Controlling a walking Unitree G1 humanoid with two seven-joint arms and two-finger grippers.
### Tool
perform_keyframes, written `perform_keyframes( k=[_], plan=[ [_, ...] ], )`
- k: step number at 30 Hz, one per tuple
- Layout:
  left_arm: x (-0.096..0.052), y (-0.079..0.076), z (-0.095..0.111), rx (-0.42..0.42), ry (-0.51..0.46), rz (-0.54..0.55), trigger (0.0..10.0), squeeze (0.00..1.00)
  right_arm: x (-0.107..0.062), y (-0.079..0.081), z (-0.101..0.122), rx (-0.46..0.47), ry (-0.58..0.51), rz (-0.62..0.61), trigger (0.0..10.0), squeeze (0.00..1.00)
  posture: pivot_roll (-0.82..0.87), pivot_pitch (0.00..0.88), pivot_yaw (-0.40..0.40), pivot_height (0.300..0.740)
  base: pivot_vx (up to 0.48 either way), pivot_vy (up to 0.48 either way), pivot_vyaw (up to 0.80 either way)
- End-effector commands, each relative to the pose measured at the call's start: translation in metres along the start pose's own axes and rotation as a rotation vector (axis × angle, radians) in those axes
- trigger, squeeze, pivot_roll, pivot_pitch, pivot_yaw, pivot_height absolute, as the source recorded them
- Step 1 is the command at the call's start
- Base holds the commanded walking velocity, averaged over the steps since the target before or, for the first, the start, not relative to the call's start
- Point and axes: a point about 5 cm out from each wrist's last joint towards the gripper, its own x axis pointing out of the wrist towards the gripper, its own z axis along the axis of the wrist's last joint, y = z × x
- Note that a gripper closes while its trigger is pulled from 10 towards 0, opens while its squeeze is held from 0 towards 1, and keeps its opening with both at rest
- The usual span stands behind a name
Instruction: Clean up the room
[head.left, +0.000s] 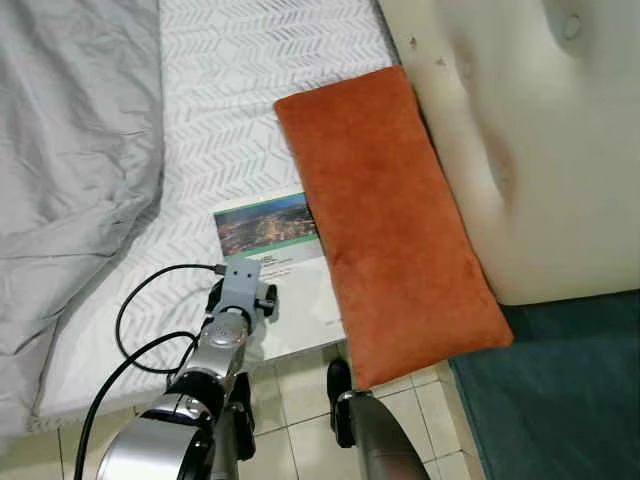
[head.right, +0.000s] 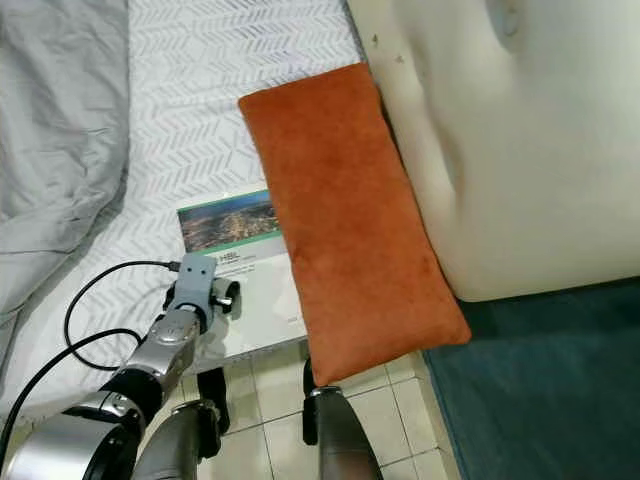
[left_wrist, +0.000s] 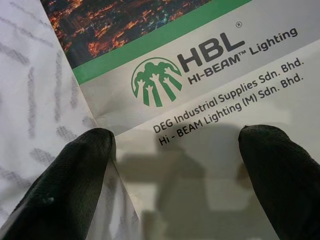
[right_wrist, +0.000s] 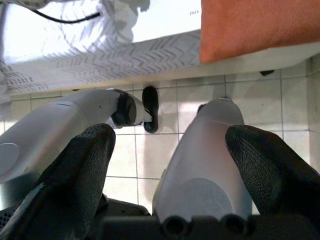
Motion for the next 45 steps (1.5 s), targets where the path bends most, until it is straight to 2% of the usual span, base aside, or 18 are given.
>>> perform_keyframes(
  k=[1, 3, 4, 7, 11, 12, 15, 18, 22, 23, 25, 26, 29, 36, 40, 45],
  plan=[
    [-0.020, 0.026, -0.067, 0.003, 0.244, 0.111, 10.0, 0.00, -0.001, 0.013, -0.003, 0.049, 0.023, 0.090, 10.0, 0.00, -0.43, 0.705, -0.130, 0.740, 0.000, 0.000, 0.00],
    [-0.021, 0.032, -0.069, 0.016, 0.237, 0.127, 10.0, 0.00, 0.000, 0.012, -0.004, 0.051, 0.023, 0.087, 10.0, 0.00, -0.41, 0.704, -0.130, 0.740, 0.000, 0.000, 0.00],
    [-0.022, 0.040, -0.069, 0.042, 0.229, 0.141, 10.0, 0.00, 0.001, 0.011, -0.005, 0.049, 0.021, 0.086, 10.0, 0.00, -0.41, 0.706, -0.130, 0.740, 0.000, 0.000, 0.00],
    [-0.024, 0.062, -0.068, 0.053, 0.207, 0.199, 10.0, 0.00, 0.004, 0.008, -0.006, 0.047, 0.020, 0.093, 10.0, 0.00, -0.40, 0.715, -0.132, 0.740, 0.000, 0.000, 0.00],
    [-0.025, 0.082, -0.062, -0.003, 0.177, 0.286, 10.0, 0.00, 0.004, 0.008, -0.008, 0.044, 0.028, 0.103, 10.0, 0.00, -0.39, 0.717, -0.131, 0.740, 0.000, 0.000, 0.00],
    [-0.025, 0.082, -0.062, -0.003, 0.177, 0.286, 10.0, 0.00, 0.004, 0.008, -0.008, 0.044, 0.028, 0.103, 10.0, 0.00, -0.39, 0.717, -0.131, 0.740, 0.000, 0.000, 0.00],
    [-0.027, 0.096, -0.060, -0.064, 0.158, 0.349, 10.0, 0.00, 0.004, 0.008, -0.009, 0.041, 0.033, 0.106, 10.0, 0.00, -0.39, 0.716, -0.130, 0.740, 0.000, 0.000, 0.00],
    [-0.028, 0.098, -0.062, -0.114, 0.158, 0.372, 10.0, 0.00, 0.004, 0.007, -0.009, 0.037, 0.035, 0.111, 10.0, 0.00, -0.38, 0.715, -0.130, 0.740, 0.000, 0.000, 0.00],
    [-0.024, 0.072, -0.063, -0.121, 0.159, 0.290, 10.0, 0.00, 0.006, 0.005, -0.009, 0.033, 0.035, 0.116, 10.0, 0.00, -0.38, 0.717, -0.136, 0.740, 0.000, 0.000, 0.00],
    [-0.024, 0.072, -0.063, -0.121, 0.159, 0.290, 10.0, 0.00, 0.006, 0.005, -0.009, 0.033, 0.035, 0.116, 10.0, 0.00, -0.38, 0.717, -0.136, 0.740, 0.000, 0.000, 0.00],
    [-0.019, 0.051, -0.056, -0.117, 0.148, 0.217, 10.0, 0.00, 0.006, 0.005, -0.009, 0.029, 0.036, 0.117, 10.0, 0.00, -0.38, 0.713, -0.139, 0.740, 0.000, 0.000, 0.00],
    [-0.019, 0.051, -0.056, -0.117, 0.148, 0.217, 10.0, 0.00, 0.006, 0.005, -0.009, 0.029, 0.036, 0.117, 10.0, 0.00, -0.38, 0.713, -0.139, 0.740, 0.000, 0.000, 0.00],
    [-0.014, 0.033, -0.049, -0.099, 0.140, 0.151, 10.0, 0.00, 0.006, 0.005, -0.010, 0.026, 0.038, 0.119, 10.0, 0.00, -0.38, 0.713, -0.139, 0.740, 0.000, 0.000, 0.00],
    [-0.009, 0.009, -0.037, -0.121, 0.139, 0.093, 10.0, 0.00, 0.005, 0.007, -0.010, 0.027, 0.040, 0.118, 10.0, 0.00, -0.39, 0.710, -0.132, 0.740, 0.000, 0.000, 0.00],
    [-0.008, -0.008, -0.032, -0.107, 0.135, 0.042, 10.0, 0.00, 0.004, 0.007, -0.012, 0.027, 0.047, 0.118, 10.0, 0.00, -0.40, 0.709, -0.131, 0.740, 0.000, 0.000, 0.00],
    [-0.007, -0.013, -0.029, -0.067, 0.122, 0.021, 10.0, 0.00, 0.005, 0.006, -0.011, 0.026, 0.045, 0.112, 10.0, 0.00, -0.41, 0.705, -0.133, 0.740, 0.000, 0.000, 0.00]
  ],
)
